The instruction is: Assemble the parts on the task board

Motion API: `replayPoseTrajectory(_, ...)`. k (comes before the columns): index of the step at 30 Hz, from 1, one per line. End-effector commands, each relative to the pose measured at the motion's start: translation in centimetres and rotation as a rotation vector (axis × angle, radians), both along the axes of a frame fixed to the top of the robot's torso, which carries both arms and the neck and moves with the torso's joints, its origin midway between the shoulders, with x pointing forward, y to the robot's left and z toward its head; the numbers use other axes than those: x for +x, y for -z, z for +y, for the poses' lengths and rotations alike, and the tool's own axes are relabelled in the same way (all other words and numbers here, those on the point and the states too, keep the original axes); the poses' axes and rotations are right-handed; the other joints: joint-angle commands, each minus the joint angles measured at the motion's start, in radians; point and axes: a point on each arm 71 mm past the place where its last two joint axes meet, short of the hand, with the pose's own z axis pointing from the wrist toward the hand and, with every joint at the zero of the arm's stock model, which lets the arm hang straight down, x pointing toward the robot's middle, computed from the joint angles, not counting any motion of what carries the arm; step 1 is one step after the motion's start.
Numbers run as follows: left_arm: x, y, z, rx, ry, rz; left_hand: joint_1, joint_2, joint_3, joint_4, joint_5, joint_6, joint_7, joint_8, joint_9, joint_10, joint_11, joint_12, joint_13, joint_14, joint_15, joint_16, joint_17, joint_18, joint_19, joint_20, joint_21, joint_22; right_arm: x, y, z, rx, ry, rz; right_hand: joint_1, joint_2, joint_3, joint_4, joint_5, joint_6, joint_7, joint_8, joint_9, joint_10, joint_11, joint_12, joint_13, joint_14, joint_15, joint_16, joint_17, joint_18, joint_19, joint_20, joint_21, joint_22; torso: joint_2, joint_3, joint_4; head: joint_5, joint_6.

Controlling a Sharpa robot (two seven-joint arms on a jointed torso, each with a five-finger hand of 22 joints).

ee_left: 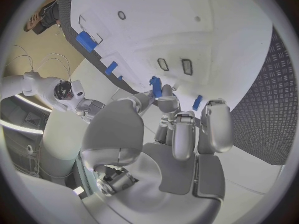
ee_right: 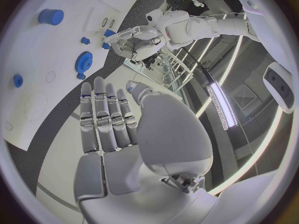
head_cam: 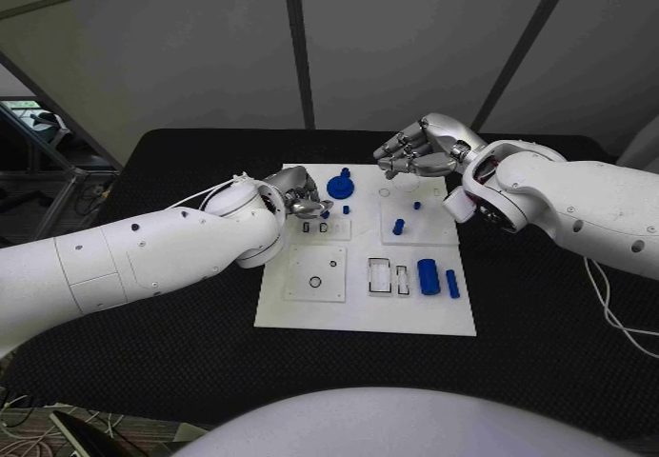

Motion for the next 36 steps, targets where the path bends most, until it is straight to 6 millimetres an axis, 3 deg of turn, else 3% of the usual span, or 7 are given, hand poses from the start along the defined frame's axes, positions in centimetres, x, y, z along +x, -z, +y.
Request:
replayPoseTrajectory(1, 0.15, 0.18, -0.01, 0.038, 0.018, 0.013, 0.011, 0.001, 0.140, -0.134, 0.003, 0.000, -0.004, 0.007, 0.001, 0.005, 0.000, 0.003, 0.000, 0.105, -0.007, -0.004, 0.256, 0.009, 0.004, 0.000, 0.003, 0.048, -0.02, -0.13, 0.13, 0.004, -0.014, -0.006, -0.004, 0.005, 0.007, 0.001, 0.005, -0.001, 0.008, -0.006, 0.001, -0.009, 0.001, 0.000, 0.000, -0.007, 0.001, -0.002, -0.001, 0.012, 0.000, 0.007, -0.004, -0.001, -0.001, 0.0003, 0.0005, 0.000, -0.002)
replayPoseTrajectory(31, -0.04, 0.69, -0.49, 0.121, 0.086, 0.046, 0.006, -0.016, 0.136, -0.136, -0.002, 0.002, -0.005, 0.011, 0.001, 0.014, 0.000, 0.011, 0.008, 0.106, -0.007, 0.000, 0.260, 0.010, 0.002, 0.000, -0.002, 0.045, -0.02, -0.12, 0.12, 0.004, -0.016, -0.004, -0.004, 0.005, 0.007, 0.001, 0.005, -0.001, 0.008, -0.006, 0.001, -0.009, 0.001, 0.000, 0.000, -0.007, 0.001, -0.002, -0.001, 0.012, 0.000, 0.007, -0.004, -0.001, 0.000, 0.0012, 0.0012, -0.004, -0.007)
replayPoseTrajectory(36, -0.19, 0.83, -0.54, 0.132, 0.099, 0.060, 0.006, -0.019, 0.135, -0.137, -0.002, 0.002, -0.006, 0.011, 0.001, 0.014, -0.001, 0.010, 0.007, 0.106, -0.007, 0.000, 0.260, 0.011, 0.001, 0.000, -0.003, 0.044, -0.02, -0.12, 0.14, 0.004, -0.016, -0.004, -0.004, 0.005, 0.007, 0.001, 0.005, -0.001, 0.008, -0.006, 0.001, -0.009, 0.001, 0.000, 0.000, -0.007, 0.001, -0.002, -0.001, 0.012, 0.000, 0.007, -0.004, -0.001, -0.001, -0.0001, 0.0017, -0.003, -0.009)
